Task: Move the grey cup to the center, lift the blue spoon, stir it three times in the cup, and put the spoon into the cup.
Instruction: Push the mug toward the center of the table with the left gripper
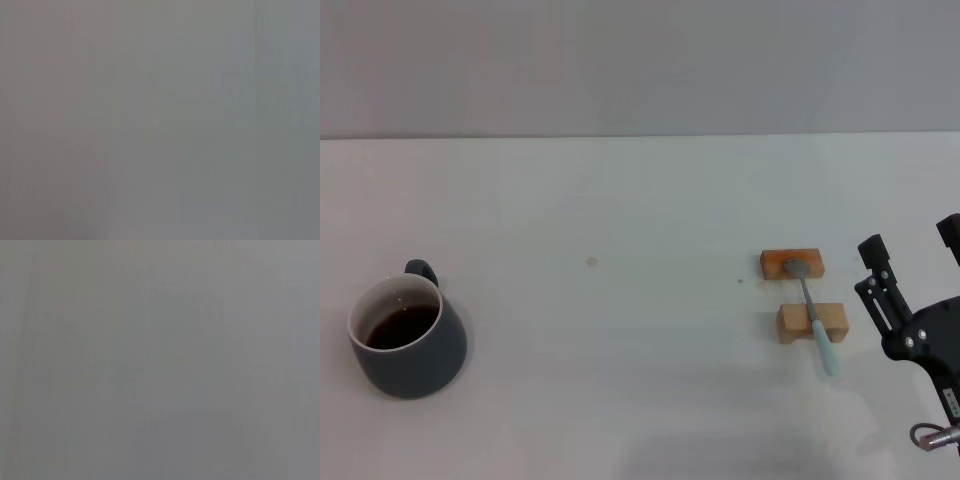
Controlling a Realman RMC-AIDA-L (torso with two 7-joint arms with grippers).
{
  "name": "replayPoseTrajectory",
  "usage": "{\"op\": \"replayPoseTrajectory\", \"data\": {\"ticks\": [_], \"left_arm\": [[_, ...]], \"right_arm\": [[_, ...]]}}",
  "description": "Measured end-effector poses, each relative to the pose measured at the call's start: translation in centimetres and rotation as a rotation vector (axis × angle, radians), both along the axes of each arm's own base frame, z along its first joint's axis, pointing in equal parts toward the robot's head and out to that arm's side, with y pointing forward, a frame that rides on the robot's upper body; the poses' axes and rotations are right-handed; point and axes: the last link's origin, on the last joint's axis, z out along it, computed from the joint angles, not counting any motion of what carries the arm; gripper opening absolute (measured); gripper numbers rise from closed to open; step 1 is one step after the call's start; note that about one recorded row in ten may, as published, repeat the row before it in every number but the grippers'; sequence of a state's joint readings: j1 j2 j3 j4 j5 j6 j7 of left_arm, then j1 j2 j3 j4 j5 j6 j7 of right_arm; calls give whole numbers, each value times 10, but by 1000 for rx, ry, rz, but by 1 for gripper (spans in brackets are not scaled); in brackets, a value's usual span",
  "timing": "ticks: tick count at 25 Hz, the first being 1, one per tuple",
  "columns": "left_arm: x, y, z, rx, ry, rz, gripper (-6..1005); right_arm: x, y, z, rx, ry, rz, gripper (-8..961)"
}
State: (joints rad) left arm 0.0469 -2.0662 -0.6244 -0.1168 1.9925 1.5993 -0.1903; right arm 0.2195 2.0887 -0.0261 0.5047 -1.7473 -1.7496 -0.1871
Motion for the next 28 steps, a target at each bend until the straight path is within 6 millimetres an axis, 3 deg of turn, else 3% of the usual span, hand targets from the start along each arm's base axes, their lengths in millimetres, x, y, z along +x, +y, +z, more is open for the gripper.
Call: {"op": "replayPoseTrajectory", "data": {"ticks": [17, 20, 28], "left_arm": [[-4, 14, -11, -75, -1, 27, 804], [-4, 17, -12, -83, 0, 33, 616], [-2, 32, -18, -122, -5, 17, 294]], "right_arm": [[-1, 0, 1, 7, 5, 9, 766], [-1, -1, 1, 6, 5, 10, 766], [-1, -3, 1, 2, 5, 11, 766]]}}
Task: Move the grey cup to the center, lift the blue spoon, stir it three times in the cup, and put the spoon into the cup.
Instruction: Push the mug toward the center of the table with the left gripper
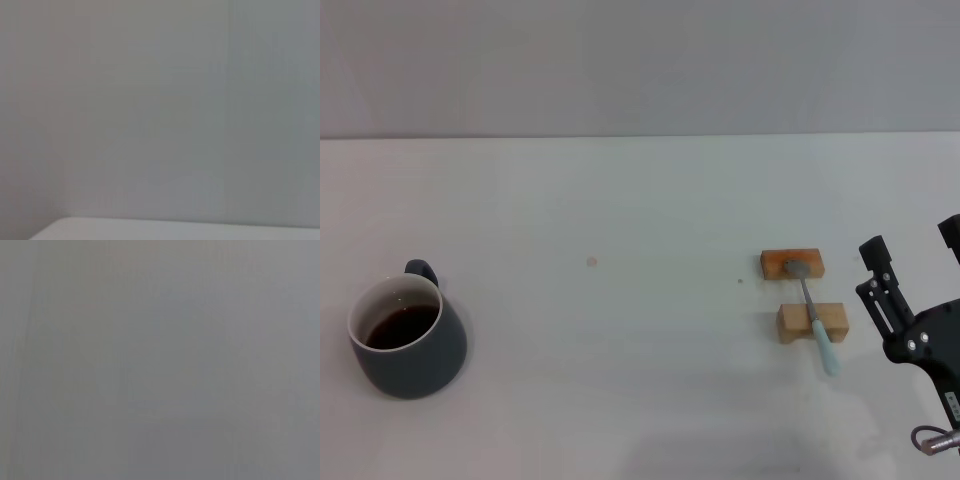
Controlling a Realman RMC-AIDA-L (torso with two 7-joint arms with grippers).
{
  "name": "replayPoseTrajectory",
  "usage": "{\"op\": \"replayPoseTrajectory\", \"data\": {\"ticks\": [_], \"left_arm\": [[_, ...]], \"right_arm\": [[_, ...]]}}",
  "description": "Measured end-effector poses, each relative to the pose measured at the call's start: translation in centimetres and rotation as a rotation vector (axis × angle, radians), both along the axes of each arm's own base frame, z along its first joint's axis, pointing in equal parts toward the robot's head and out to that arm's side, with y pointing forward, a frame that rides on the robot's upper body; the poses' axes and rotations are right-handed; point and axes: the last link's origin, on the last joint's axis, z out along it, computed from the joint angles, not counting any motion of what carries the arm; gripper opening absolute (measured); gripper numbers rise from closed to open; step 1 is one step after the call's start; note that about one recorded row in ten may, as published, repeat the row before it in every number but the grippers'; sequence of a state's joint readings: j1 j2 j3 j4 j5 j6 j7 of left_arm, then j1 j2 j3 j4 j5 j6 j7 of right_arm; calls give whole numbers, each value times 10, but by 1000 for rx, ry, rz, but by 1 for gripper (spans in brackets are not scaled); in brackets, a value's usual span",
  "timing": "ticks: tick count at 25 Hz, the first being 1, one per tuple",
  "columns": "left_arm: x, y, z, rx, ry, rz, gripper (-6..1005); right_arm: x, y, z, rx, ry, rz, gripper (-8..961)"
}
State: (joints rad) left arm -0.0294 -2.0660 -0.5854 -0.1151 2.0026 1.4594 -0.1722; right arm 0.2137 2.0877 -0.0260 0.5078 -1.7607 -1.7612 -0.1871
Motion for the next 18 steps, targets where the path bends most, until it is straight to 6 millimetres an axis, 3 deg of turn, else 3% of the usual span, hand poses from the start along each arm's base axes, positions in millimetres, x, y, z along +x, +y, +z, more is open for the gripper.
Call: {"op": "replayPoseTrajectory", "data": {"ticks": [3, 14, 18], "left_arm": [[0, 6, -3, -21, -1, 5, 159], [3, 20, -8, -67, 17, -16, -2], [9, 28, -15, -110, 22, -45, 2]], "right_arm": [[0, 0, 0, 0, -1, 0, 765], [2, 2, 2, 12, -6, -3, 765], [1, 4, 3, 15, -6, -1, 765]]}}
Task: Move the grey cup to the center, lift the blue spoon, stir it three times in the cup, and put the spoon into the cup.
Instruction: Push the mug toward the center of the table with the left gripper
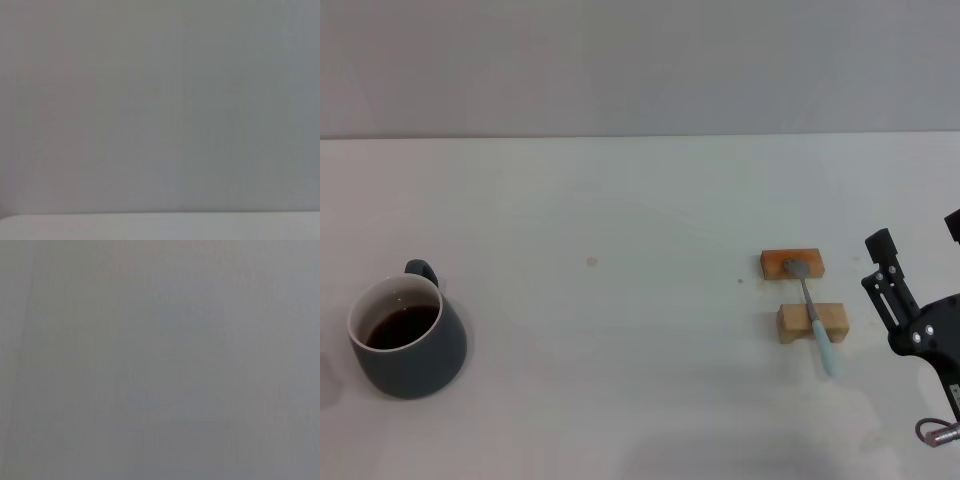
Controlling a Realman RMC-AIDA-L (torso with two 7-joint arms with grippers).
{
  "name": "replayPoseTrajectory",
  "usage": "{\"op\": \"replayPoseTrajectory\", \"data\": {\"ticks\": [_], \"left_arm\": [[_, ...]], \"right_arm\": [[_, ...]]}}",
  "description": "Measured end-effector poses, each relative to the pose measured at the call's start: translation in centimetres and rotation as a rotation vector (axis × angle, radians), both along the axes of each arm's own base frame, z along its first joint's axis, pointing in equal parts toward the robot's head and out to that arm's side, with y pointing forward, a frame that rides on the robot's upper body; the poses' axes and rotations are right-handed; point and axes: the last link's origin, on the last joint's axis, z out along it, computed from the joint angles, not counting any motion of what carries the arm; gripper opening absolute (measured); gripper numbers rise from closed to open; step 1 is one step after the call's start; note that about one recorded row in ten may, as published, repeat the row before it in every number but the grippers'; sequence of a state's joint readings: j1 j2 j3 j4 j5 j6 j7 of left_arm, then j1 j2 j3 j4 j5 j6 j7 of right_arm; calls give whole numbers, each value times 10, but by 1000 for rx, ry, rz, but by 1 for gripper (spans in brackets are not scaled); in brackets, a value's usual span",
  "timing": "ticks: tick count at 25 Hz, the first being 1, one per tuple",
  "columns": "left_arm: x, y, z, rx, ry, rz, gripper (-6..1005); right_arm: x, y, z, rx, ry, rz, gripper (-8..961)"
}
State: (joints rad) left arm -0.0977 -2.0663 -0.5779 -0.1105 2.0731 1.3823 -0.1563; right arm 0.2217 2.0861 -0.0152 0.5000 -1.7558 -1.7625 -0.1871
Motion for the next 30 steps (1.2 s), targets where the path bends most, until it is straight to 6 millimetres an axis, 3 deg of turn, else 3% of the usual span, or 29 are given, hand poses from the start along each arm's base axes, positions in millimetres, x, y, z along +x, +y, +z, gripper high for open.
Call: {"op": "replayPoseTrajectory", "data": {"ticks": [16, 30], "left_arm": [[17, 28, -19, -90, -18, -59, 17], [31, 34, -35, -164, -44, -106, 31]], "right_arm": [[-2, 15, 6, 33, -9, 12, 766], [-6, 21, 6, 33, -8, 24, 766]]}}
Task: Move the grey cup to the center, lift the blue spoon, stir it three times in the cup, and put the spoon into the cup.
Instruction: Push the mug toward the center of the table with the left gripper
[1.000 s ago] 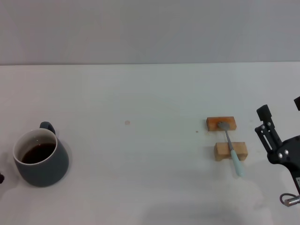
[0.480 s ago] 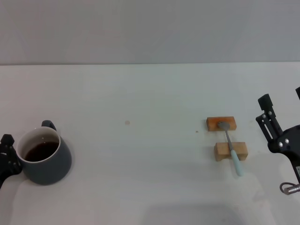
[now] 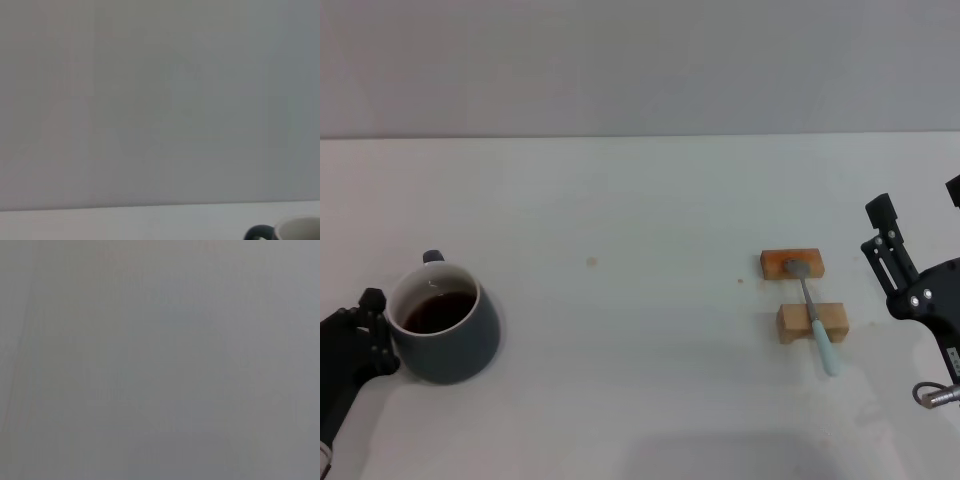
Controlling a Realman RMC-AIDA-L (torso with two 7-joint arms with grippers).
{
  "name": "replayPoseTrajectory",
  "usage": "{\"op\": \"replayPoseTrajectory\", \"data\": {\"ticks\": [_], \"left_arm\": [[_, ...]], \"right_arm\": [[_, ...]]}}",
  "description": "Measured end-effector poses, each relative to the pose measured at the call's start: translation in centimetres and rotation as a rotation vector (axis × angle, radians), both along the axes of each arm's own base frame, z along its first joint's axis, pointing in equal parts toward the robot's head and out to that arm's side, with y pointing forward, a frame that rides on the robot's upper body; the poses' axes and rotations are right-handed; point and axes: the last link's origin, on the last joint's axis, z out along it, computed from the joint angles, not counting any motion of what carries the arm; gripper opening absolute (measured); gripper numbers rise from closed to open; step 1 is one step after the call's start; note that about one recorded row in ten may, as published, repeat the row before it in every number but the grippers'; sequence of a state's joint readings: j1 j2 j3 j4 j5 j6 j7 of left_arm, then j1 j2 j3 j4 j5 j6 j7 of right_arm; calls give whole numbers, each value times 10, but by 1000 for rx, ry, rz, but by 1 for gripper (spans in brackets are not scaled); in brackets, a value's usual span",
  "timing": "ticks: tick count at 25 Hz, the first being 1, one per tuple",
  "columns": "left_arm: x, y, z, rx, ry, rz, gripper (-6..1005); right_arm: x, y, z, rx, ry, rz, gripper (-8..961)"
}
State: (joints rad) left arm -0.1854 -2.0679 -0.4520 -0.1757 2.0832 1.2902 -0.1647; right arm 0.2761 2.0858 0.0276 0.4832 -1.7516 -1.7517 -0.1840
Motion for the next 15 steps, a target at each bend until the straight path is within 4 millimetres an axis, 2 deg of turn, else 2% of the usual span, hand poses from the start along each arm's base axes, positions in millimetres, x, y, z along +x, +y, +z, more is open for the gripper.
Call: {"op": "replayPoseTrajectory", "data": {"ticks": [15], "left_arm": [[22, 2, -23, -109, -18, -97, 45]], "right_arm": [[-2, 0, -4, -15, 6, -3, 765]]}}
